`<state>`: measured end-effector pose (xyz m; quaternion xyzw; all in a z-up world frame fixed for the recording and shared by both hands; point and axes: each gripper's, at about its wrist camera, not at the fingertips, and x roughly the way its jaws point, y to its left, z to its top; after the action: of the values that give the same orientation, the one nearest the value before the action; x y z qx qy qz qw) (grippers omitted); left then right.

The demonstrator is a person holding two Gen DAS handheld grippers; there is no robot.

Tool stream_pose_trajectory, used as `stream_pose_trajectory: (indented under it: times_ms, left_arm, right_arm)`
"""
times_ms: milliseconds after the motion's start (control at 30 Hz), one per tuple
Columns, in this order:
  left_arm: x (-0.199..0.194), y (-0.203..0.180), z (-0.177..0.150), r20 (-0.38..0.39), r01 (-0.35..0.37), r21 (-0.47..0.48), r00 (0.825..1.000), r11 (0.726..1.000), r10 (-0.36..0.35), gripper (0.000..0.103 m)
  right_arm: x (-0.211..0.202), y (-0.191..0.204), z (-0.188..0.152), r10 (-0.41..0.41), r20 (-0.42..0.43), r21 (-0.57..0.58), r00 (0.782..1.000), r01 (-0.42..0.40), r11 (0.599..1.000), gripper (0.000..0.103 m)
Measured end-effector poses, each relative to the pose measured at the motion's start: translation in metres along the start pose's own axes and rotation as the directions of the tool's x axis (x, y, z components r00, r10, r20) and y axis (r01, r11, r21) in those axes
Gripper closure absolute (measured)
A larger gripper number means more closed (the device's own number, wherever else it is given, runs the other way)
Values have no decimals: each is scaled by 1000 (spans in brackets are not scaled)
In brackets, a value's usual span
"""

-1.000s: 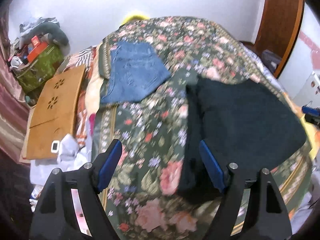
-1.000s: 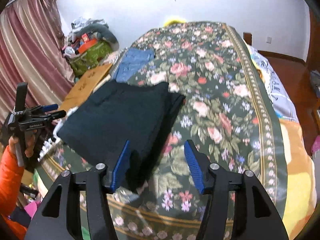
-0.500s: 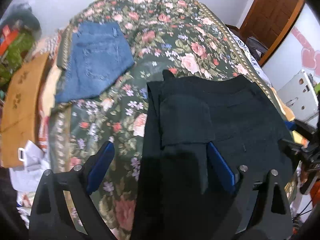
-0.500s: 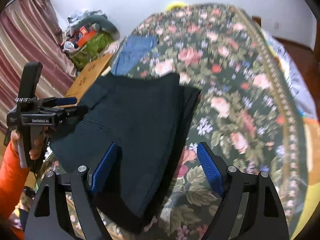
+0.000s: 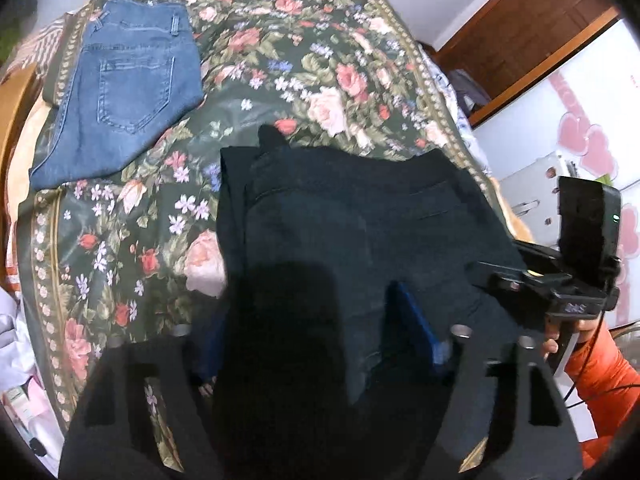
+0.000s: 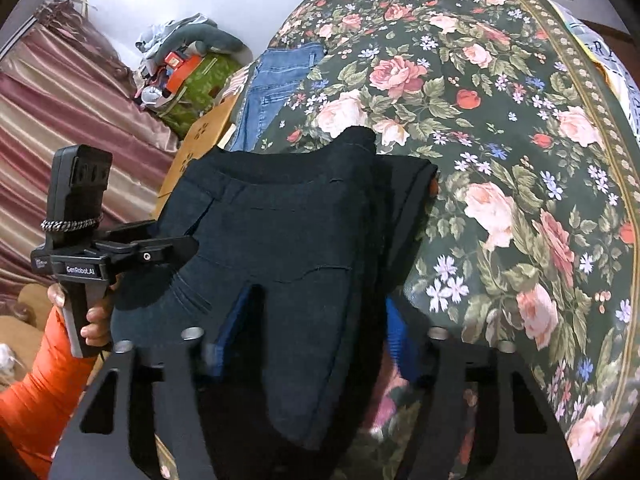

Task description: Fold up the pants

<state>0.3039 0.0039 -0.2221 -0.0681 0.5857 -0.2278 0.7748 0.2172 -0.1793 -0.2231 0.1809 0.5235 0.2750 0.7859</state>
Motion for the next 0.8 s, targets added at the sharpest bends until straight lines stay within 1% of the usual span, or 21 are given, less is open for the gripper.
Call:
stream_pose_trajectory:
  times_ms: [33, 67, 100, 133, 200, 300, 333, 400, 467, 533, 633, 667, 733, 800]
  left_arm:
    - [-2, 0, 0, 5, -3, -2, 1000, 1000, 3, 40]
    - [-3, 1, 0, 12, -4, -9, 1000, 1000, 4, 43]
    - [-5, 2, 0, 16, -3, -16, 1000, 1000, 3, 48]
    - [-7, 1, 0, 15, 1, -16, 1000, 1000, 0, 51]
    - [-10, -1, 0, 26, -16, -5, 1000, 1000, 17, 54]
    - [-19, -13, 0, 55, -77, 26, 996, 997, 76, 61]
    - [-25, -17, 1, 74, -86, 36, 994, 996, 83, 65]
    - [-37, -23, 2, 109, -94, 54, 990, 994, 88, 69]
    - [-53, -29, 6, 162, -129, 75, 980, 989, 115, 70]
    - [-68, -32, 9, 211, -162, 88, 967, 983, 140, 70]
    - [-95, -36, 16, 298, -221, 104, 937, 970, 182, 71]
    - [-106, -36, 21, 331, -247, 105, 922, 963, 200, 71]
    - [-123, -34, 29, 377, -282, 102, 898, 954, 225, 71]
    - [-143, -27, 41, 429, -312, 86, 869, 946, 247, 71]
  right_arm:
    - [0, 0, 2, 8, -7, 4, 1000, -8, 1000, 61]
    - [-1, -1, 4, 15, -17, 1, 1000, -15, 1000, 68]
    - [-1, 0, 6, 17, -30, -9, 999, -18, 1000, 72]
    - [-2, 1, 8, 13, -37, -23, 999, -14, 1000, 74]
    - [-4, 9, 11, -13, -46, -70, 999, 10, 997, 79]
    - [-9, 26, 15, -71, -22, -158, 997, 66, 985, 81]
    - [-10, 30, 16, -80, -9, -173, 997, 77, 982, 82]
    - [-17, 40, 21, -91, 24, -206, 996, 94, 974, 82]
    - [-25, 49, 27, -91, 67, -229, 994, 104, 968, 82]
    - [-35, 59, 37, -83, 116, -247, 990, 109, 963, 82]
    - [-45, 79, 57, -72, 185, -286, 980, 124, 950, 82]
    - [-48, 87, 65, -67, 202, -298, 977, 127, 946, 82]
    - [-51, 104, 84, -58, 231, -328, 971, 133, 935, 83]
    - [-52, 121, 101, -46, 256, -355, 965, 138, 925, 83]
